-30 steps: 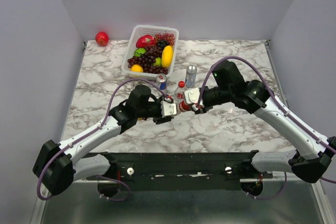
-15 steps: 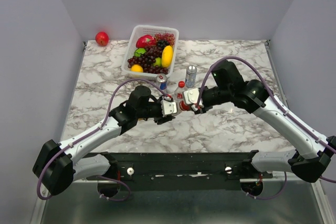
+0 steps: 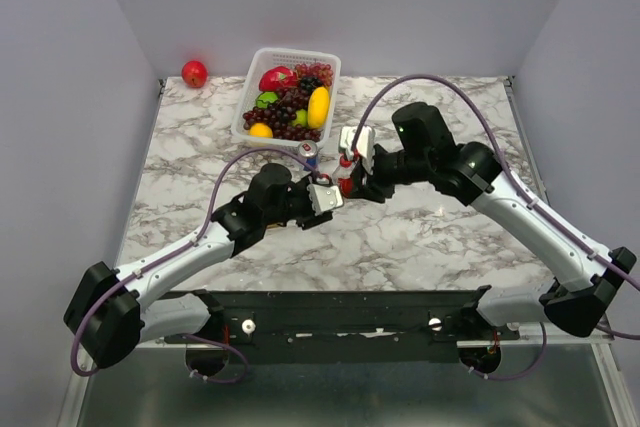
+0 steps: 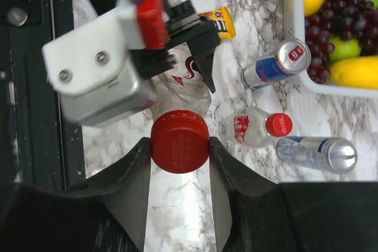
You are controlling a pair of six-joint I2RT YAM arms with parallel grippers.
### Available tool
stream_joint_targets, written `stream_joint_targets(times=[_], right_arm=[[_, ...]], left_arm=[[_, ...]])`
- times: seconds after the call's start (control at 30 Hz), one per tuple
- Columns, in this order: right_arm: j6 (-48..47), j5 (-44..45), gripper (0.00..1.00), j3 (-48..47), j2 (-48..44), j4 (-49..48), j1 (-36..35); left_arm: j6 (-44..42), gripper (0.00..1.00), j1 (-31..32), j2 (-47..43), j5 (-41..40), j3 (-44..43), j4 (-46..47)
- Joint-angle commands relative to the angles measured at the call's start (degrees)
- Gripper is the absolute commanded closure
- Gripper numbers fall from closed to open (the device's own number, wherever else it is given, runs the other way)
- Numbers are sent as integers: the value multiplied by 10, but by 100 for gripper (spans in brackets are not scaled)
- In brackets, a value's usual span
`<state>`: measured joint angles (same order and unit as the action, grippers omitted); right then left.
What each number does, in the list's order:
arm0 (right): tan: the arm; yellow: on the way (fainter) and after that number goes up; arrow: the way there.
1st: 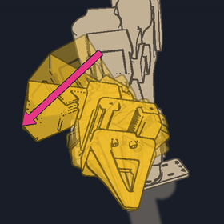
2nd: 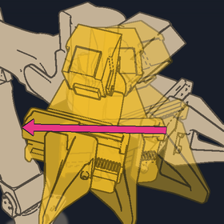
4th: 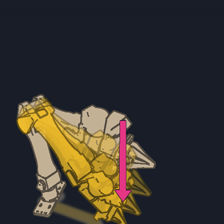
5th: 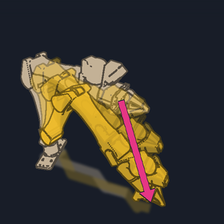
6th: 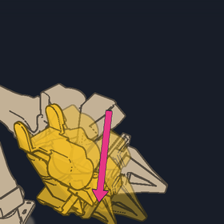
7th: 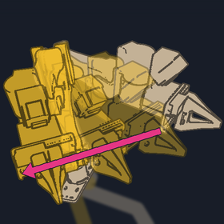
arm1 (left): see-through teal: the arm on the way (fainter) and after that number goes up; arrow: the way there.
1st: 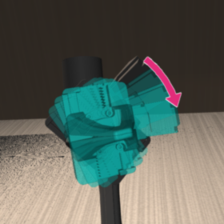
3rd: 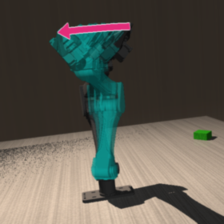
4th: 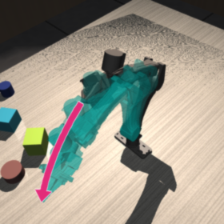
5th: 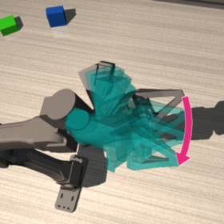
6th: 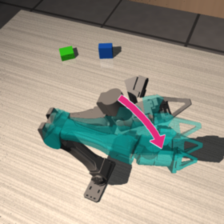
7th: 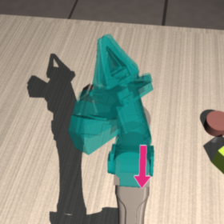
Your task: Screw on the bottle caps
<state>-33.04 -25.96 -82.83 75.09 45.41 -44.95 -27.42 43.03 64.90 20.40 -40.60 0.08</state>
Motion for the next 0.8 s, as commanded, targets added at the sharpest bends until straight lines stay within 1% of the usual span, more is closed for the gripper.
stream_joint_targets(times=[0.0,0.03,0.07,0.1,0.13,0.2,0.23,0.27,0.33,0.37,0.43,0.47,0.53,0.57,0.63,0.67,0.7,0.73,0.77], right_arm=[[271,74,85,-22,44,-52,3],[321,75,85,-26,59,-50,21],[376,62,83,-39,70,-38,35],[473,45,82,-43,82,-31,49],[496,33,80,-47,90,-28,61],[496,39,73,-74,111,-24,61],[491,40,66,-87,118,-23,63],[486,31,56,-99,131,-26,65],[466,14,45,-135,132,-35,73],[458,12,37,-149,130,-40,77],[433,-1,31,-190,116,-38,91],[426,-6,27,-204,110,-28,97],[413,-12,23,-240,92,-17,115],[407,-18,19,-245,84,-16,120],[362,-47,16,-242,60,-15,128],[337,-74,16,-223,52,-15,130],[242,-106,16,-206,43,-13,131],[182,-184,15,-187,14,-6,132],[113,-223,14,-142,1,32,131]], left_arm=[[24,100,30,-6,-63,-36,139],[24,100,32,-4,-74,-37,138],[24,100,36,-2,-84,-37,137],[25,100,39,-1,-98,-37,136],[25,100,40,1,-101,-37,133],[31,100,41,4,-116,-37,121],[39,100,41,7,-119,-38,114],[44,100,42,7,-121,-36,103],[53,100,40,4,-118,-31,94],[56,100,40,3,-113,-27,76],[56,100,40,-1,-90,-25,55],[53,100,37,-4,-80,-22,33],[47,100,35,-8,-60,-20,11],[46,100,31,-9,-42,-19,0],[37,100,28,-14,-26,-18,-18],[31,100,24,-15,6,-20,-34],[22,100,13,-15,25,-25,-47],[2,100,7,-14,48,-32,-60],[-9,100,0,-12,66,-48,-92]])
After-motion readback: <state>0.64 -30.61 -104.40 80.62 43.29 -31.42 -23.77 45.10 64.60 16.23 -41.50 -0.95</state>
